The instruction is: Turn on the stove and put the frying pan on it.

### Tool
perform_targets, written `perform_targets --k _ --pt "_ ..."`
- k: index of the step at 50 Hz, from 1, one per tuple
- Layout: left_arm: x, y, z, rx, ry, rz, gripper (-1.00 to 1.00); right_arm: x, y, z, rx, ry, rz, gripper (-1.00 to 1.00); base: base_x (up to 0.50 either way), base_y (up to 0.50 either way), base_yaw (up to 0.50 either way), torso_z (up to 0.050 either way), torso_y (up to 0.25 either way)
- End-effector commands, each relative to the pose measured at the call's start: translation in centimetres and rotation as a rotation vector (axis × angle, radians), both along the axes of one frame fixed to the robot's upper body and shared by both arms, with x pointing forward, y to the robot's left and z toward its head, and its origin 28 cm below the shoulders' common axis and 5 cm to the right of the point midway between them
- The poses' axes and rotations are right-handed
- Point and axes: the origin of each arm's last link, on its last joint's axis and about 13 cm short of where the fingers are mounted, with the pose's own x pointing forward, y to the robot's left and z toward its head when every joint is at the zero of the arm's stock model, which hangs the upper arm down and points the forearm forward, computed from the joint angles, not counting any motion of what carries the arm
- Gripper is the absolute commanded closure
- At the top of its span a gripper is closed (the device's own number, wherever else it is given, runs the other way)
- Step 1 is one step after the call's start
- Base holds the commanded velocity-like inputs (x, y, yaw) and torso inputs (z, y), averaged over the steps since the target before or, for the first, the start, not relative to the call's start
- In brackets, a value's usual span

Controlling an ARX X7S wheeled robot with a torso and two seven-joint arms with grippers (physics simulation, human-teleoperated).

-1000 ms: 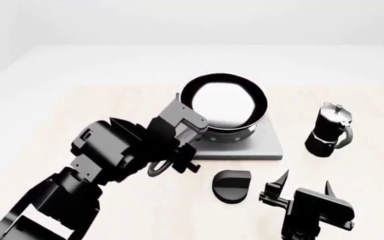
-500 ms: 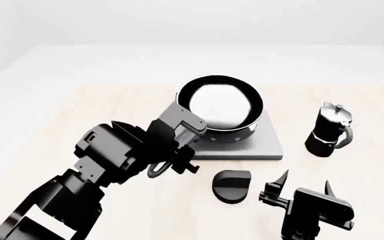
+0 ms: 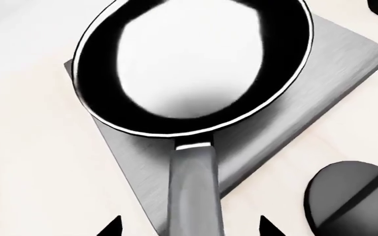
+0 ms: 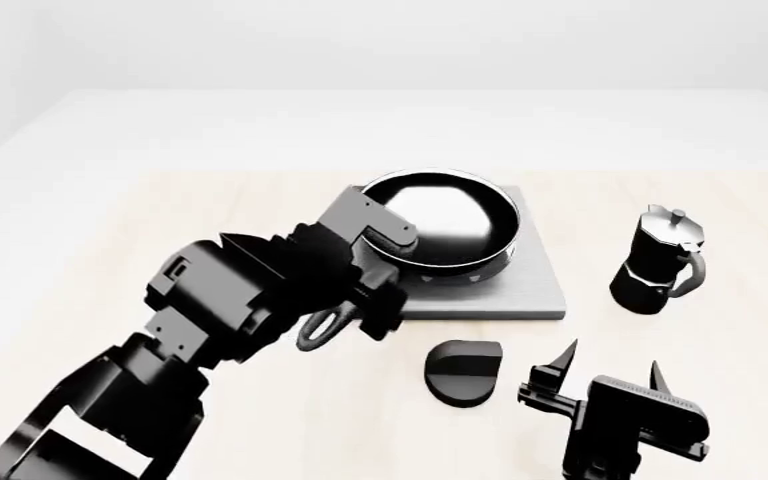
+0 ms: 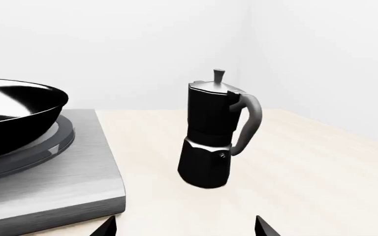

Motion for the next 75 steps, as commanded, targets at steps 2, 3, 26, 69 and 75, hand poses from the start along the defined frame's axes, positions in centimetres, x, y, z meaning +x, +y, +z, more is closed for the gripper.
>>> perform_targets --k 2,3,26,69,75 --pt "-0.3 -0.5 1.5 -0.038 -0.051 -0.036 -1.0 0.0 0.0 0.1 0.001 0.0 0.0 -1.0 0.0 0.0 0.0 0.0 0.0" --pt "-0.4 -0.6 1.6 -0.036 -0.054 -0.042 -1.0 0.0 0.0 0.1 0.001 0.0 0.0 -1.0 0.0 0.0 0.0 0.0 0.0" --pt "-4.2 0.6 4.4 -0.314 -0.231 -0.135 -1.0 0.1 0.0 -0.1 0.001 0.002 0.0 -1.0 0.0 0.0 0.0 0.0 0.0" --pt "-12.3 5.2 -9.0 -0.585 -0.682 0.374 -1.0 0.0 0.1 0.0 -0.011 -0.005 0.004 -1.0 0.0 0.0 0.0 0.0 0.0" --pt "-12.1 5.5 -10.8 -0.585 -0.68 0.449 -1.0 -0.1 0.1 0.1 -0.013 -0.009 0.004 -1.0 0.0 0.0 0.0 0.0 0.0"
